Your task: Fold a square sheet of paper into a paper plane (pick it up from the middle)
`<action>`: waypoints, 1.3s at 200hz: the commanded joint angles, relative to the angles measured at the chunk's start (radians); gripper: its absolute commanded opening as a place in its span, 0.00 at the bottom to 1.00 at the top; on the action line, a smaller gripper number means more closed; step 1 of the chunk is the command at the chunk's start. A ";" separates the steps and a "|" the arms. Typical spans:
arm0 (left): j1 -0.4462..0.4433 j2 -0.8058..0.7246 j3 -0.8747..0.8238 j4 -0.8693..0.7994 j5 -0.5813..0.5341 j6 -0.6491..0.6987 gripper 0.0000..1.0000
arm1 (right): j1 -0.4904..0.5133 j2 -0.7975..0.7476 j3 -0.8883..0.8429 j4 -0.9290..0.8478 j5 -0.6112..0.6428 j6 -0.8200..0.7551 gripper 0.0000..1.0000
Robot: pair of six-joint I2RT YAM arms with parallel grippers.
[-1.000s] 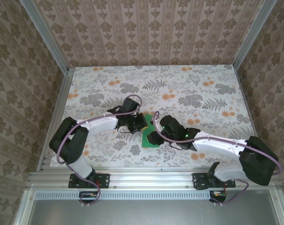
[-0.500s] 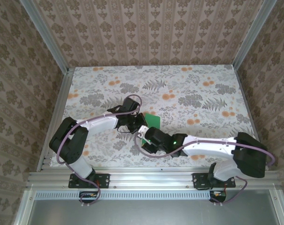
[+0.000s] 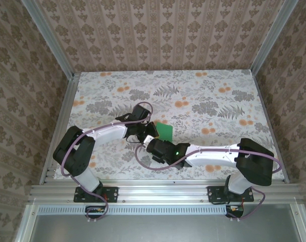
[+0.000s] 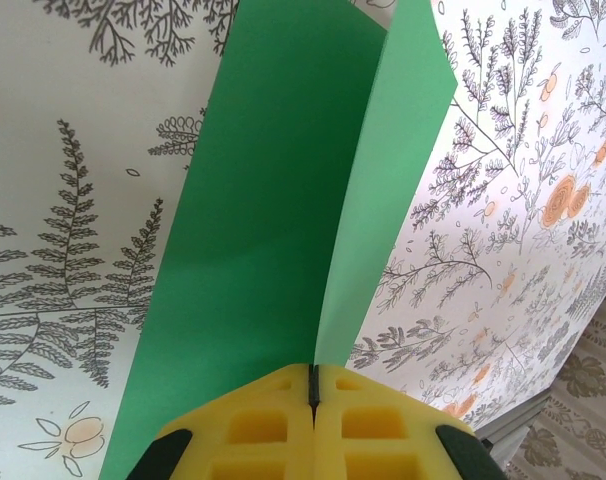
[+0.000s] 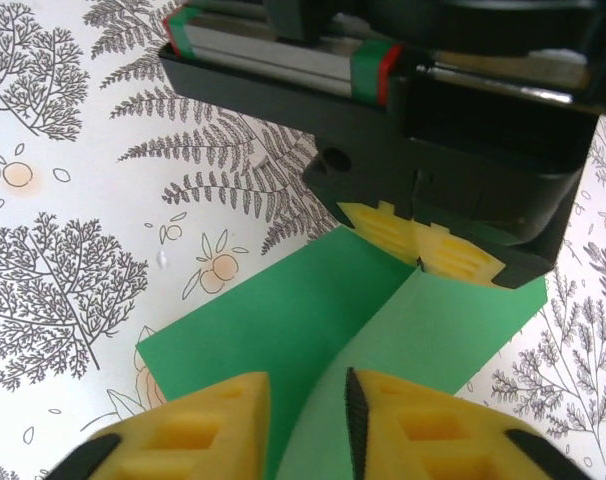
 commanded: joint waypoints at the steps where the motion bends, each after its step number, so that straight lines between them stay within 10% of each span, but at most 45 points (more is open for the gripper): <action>1: 0.002 0.013 0.033 -0.027 0.012 0.023 0.00 | 0.004 0.003 0.040 -0.069 0.045 0.023 0.22; 71: 0.005 -0.005 0.032 -0.050 -0.002 0.031 0.03 | 0.002 -0.016 0.042 -0.066 0.026 0.061 0.00; 140: 0.049 -0.199 -0.018 -0.206 -0.184 0.053 0.69 | -0.009 -0.015 0.055 -0.039 -0.118 0.210 0.00; 173: 0.115 -0.410 -0.114 -0.310 -0.297 0.055 0.84 | -0.026 0.023 0.097 -0.005 -0.196 0.307 0.00; 221: 0.168 -0.624 -0.229 -0.344 -0.319 0.069 0.83 | -0.048 0.112 0.186 0.022 -0.296 0.442 0.00; 260: 0.165 -0.675 -0.279 -0.352 -0.285 0.066 0.49 | -0.097 0.126 0.140 0.139 -0.439 0.547 0.00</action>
